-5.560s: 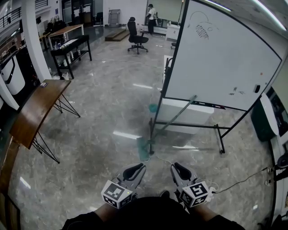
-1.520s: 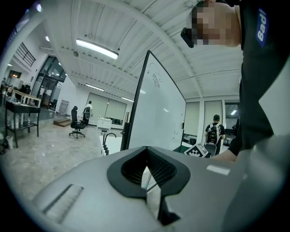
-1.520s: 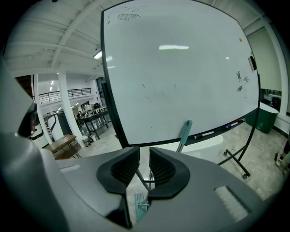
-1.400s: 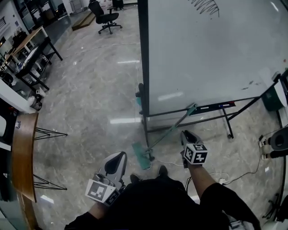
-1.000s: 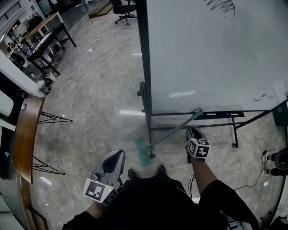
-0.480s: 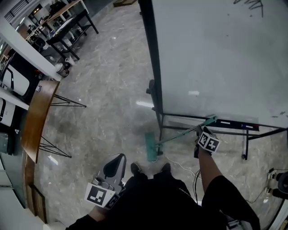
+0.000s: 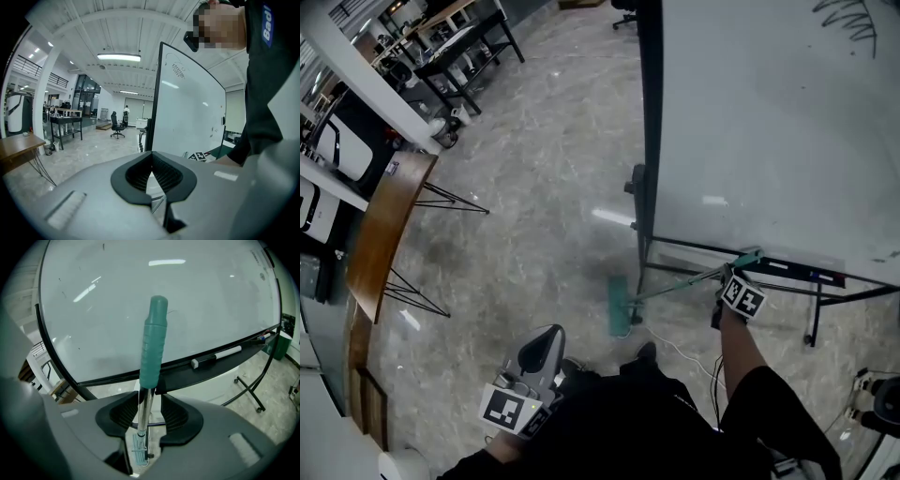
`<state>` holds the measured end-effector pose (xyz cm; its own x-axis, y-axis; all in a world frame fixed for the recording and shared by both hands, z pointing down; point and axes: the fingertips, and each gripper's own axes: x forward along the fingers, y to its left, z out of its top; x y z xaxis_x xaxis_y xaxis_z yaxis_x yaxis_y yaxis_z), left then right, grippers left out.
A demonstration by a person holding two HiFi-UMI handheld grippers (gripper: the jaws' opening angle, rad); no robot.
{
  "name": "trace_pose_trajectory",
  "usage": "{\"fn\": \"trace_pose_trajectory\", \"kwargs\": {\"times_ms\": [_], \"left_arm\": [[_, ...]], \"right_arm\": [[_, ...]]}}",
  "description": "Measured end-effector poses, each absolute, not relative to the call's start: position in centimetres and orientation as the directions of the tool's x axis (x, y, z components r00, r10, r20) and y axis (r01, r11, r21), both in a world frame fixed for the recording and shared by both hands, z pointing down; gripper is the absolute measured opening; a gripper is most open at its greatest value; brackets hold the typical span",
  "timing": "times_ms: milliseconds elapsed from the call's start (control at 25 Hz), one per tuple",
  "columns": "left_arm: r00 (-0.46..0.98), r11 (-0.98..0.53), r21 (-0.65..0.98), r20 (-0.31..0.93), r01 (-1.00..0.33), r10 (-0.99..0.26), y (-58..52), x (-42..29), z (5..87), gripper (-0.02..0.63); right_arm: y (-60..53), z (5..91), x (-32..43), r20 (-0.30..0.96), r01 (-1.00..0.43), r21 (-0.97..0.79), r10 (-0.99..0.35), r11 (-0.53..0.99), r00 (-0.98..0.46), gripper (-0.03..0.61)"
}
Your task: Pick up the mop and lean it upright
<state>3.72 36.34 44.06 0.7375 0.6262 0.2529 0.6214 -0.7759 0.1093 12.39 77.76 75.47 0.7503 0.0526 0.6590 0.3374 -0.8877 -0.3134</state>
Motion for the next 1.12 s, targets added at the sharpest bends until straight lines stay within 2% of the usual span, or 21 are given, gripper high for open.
{"fn": "trace_pose_trajectory", "kwargs": {"times_ms": [160, 360, 520, 760, 1120], "left_arm": [[0.725, -0.766, 0.118, 0.260, 0.632, 0.638, 35.7, 3.7, 44.4, 0.017], [0.720, -0.763, 0.118, 0.267, 0.635, 0.641, 33.6, 3.4, 44.2, 0.017], [0.716, -0.760, 0.124, 0.268, 0.637, 0.644, 31.5, 3.2, 44.3, 0.017], [0.719, -0.760, 0.126, 0.256, 0.638, 0.646, 28.2, 3.2, 44.2, 0.017], [0.729, -0.753, 0.135, 0.190, 0.644, 0.658, 24.1, 3.2, 43.3, 0.017]], "right_arm": [[77.9, 75.7, 13.0, 0.656, 0.356, -0.322, 0.064, -0.877, 0.752, 0.152], [77.6, 75.5, 13.0, 0.653, 0.393, -0.340, 0.086, -0.855, 0.753, 0.106], [76.3, 74.7, 12.9, 0.625, 0.395, -0.362, 0.095, -0.844, 0.775, 0.098], [71.6, 72.3, 12.5, 0.574, 0.329, -0.357, 0.073, -0.874, 0.815, 0.095], [60.8, 68.5, 12.0, 0.522, 0.135, -0.308, -0.048, -0.942, 0.851, 0.095]]}}
